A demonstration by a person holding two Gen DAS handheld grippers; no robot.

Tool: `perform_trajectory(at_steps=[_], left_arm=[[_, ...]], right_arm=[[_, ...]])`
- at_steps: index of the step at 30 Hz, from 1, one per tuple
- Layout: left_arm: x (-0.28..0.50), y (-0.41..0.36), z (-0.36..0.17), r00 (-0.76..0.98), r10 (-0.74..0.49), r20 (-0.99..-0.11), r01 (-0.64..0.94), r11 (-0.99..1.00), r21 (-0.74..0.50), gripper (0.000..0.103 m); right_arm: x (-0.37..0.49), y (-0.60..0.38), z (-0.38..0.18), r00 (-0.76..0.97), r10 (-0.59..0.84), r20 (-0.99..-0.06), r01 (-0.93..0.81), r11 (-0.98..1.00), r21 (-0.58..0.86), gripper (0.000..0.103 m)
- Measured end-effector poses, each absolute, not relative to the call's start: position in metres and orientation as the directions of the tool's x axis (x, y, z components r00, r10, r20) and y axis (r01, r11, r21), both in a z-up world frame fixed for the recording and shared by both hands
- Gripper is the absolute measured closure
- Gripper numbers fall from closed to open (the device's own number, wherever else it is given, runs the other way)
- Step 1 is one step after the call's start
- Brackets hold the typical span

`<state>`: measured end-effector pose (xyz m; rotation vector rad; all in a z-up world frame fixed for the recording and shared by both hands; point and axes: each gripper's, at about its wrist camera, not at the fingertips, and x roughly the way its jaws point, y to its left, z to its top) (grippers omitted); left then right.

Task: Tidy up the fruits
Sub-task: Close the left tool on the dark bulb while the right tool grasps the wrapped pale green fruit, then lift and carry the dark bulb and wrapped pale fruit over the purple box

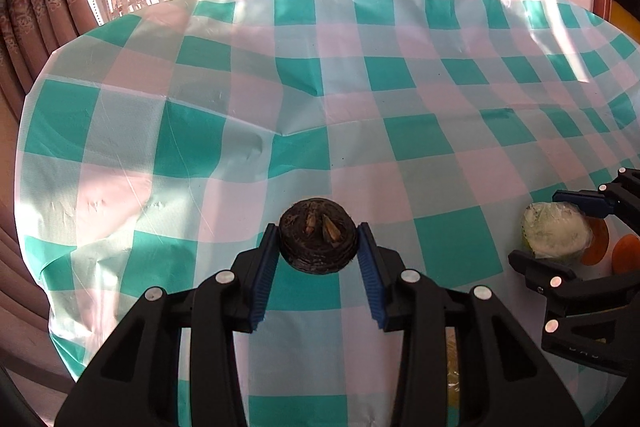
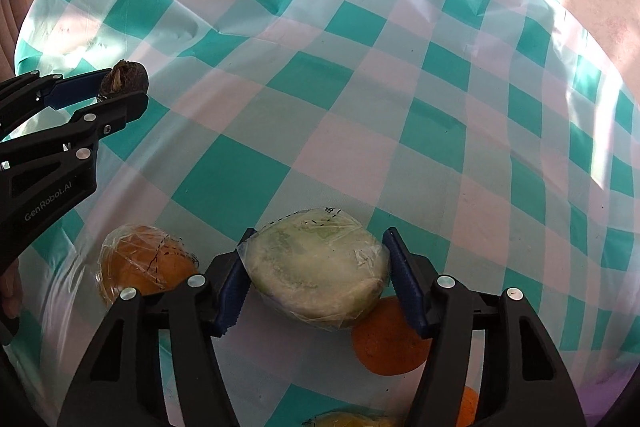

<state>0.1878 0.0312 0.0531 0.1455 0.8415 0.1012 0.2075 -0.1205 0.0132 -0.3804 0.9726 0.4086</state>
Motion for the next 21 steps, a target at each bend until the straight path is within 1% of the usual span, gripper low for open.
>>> perform_trajectory(at_steps=[7,21], left_arm=[[0.176,0.032,0.06,0.672,0.188,-0.716,-0.058,0.978,0.203,0.064],[0.149,0.016,0.081,0.701,0.197,-0.686,-0.057,0.973,0.222,0.064]], right_arm=[[0.202,-0.125,0.022,0.518,0.188,-0.834,-0.484,0.869,-0.105,0.043],[0.165,-0.154,0.08,0.616,0.228,-0.754,-0.401,0.915,-0.051,0.043]])
